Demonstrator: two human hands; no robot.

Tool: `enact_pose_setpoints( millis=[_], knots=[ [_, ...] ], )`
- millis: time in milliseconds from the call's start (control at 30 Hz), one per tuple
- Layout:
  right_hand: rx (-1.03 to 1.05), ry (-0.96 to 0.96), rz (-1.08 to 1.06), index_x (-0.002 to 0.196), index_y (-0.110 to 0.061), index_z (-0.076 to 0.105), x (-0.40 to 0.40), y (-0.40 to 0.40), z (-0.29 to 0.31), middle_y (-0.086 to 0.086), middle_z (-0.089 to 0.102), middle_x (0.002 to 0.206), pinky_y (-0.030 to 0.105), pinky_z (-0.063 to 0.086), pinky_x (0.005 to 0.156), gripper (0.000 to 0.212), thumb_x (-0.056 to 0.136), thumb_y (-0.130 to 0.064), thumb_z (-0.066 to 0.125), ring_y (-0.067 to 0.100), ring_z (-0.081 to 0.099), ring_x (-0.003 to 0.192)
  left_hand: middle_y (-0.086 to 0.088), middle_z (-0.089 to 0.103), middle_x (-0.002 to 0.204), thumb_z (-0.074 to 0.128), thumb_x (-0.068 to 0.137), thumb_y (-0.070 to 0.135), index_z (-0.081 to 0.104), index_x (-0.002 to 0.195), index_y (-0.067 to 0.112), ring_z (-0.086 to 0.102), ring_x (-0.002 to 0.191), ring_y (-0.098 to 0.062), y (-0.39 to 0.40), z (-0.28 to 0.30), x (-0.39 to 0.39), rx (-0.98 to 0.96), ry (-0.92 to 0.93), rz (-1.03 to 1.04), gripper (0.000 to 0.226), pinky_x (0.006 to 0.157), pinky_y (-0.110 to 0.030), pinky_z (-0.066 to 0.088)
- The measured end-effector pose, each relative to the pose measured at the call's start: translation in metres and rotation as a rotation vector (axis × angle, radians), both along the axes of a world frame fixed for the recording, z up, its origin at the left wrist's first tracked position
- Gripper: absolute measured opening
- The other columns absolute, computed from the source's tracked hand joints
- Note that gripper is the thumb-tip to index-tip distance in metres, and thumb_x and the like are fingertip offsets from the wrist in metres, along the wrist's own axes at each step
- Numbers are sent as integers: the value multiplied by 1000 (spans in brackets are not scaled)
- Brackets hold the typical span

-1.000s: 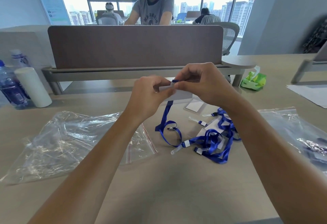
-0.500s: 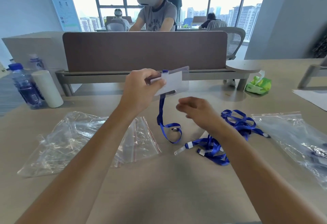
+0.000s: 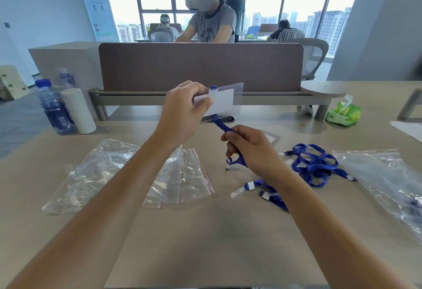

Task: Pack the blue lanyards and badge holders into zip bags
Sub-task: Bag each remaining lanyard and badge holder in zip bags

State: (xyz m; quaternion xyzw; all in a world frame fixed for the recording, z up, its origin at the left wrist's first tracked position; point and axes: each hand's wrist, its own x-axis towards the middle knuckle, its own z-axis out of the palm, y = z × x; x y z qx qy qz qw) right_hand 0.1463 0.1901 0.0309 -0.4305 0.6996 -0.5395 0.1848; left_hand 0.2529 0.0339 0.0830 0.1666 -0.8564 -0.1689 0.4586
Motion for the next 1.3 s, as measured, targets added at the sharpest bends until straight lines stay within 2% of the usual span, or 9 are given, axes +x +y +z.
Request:
enact_pose_setpoints(
  millis=[133, 267, 433, 600, 767, 900, 1000, 1133, 1300],
  knots=[
    [62, 161, -14, 95, -14, 67, 0, 13, 11, -4, 70, 70, 46, 56, 77, 25, 108, -25, 48, 29, 68, 75, -9, 69, 107, 61, 98, 23, 69, 105, 5, 46, 96, -10, 3, -18, -2, -178, -72, 58, 21, 70, -10, 32],
    [56, 304, -50, 96, -16, 65, -6, 24, 29, 3, 73, 77, 14, 39, 51, 22, 108, -25, 49, 2, 47, 46, -6, 70, 98, 46, 101, 35, 72, 98, 9, 53, 91, -21, 9, -30, -3, -382, -207, -4, 37, 76, -24, 34],
    [61, 419, -97, 91, -22, 62, -19, 28, 45, 0, 70, 75, 8, 37, 52, 18, 106, -29, 55, -1, 51, 49, -3, 68, 93, 51, 97, 31, 73, 99, 11, 53, 87, -27, 20, -34, -6, -449, -284, -69, 30, 73, -42, 49],
    [9, 508, -138, 93, -19, 70, -34, 29, 58, -7, 71, 73, 10, 49, 59, 11, 96, -29, 70, 5, 68, 62, 0, 68, 94, 67, 93, 21, 75, 98, 15, 55, 93, -25, 26, -34, -2, -509, -354, -168, 12, 81, -46, 50],
    [16, 417, -60, 97, -12, 75, -51, 24, 62, -1, 76, 81, 19, 56, 70, 10, 96, -21, 72, 9, 71, 68, 8, 63, 98, 68, 94, 17, 74, 105, 15, 50, 97, -14, 29, -33, 4, -296, -383, -338, 12, 79, -32, 46],
    [29, 292, 23, 99, -9, 76, -57, 23, 52, 6, 78, 88, 20, 58, 72, 11, 94, -18, 74, 14, 73, 71, 22, 62, 95, 67, 95, 26, 74, 108, 21, 57, 95, -5, 38, -25, 10, 66, -416, -442, 16, 78, -14, 43],
    [-10, 173, 63, 100, -6, 76, -57, 23, 44, 14, 77, 96, 20, 55, 72, 9, 95, -13, 72, 13, 69, 77, 13, 72, 102, 66, 92, 35, 74, 112, 24, 64, 100, -13, 38, -22, 15, 334, -324, -555, 24, 86, -22, 53],
    [46, 148, 119, 113, -4, 72, -58, 27, 29, 13, 72, 103, 30, 56, 74, 18, 104, -8, 57, 23, 65, 88, -2, 75, 112, 65, 97, 20, 73, 117, 15, 67, 103, -17, 34, -25, 16, 576, -99, -560, 23, 97, -40, 53],
    [32, 61, 95, 109, -1, 69, -45, 32, 12, 5, 68, 79, 27, 57, 76, 17, 105, -11, 55, 13, 67, 73, -7, 76, 105, 60, 99, 12, 73, 112, 14, 66, 89, -12, 28, -28, 11, 658, 37, -427, 19, 92, -47, 56]
  ],
)
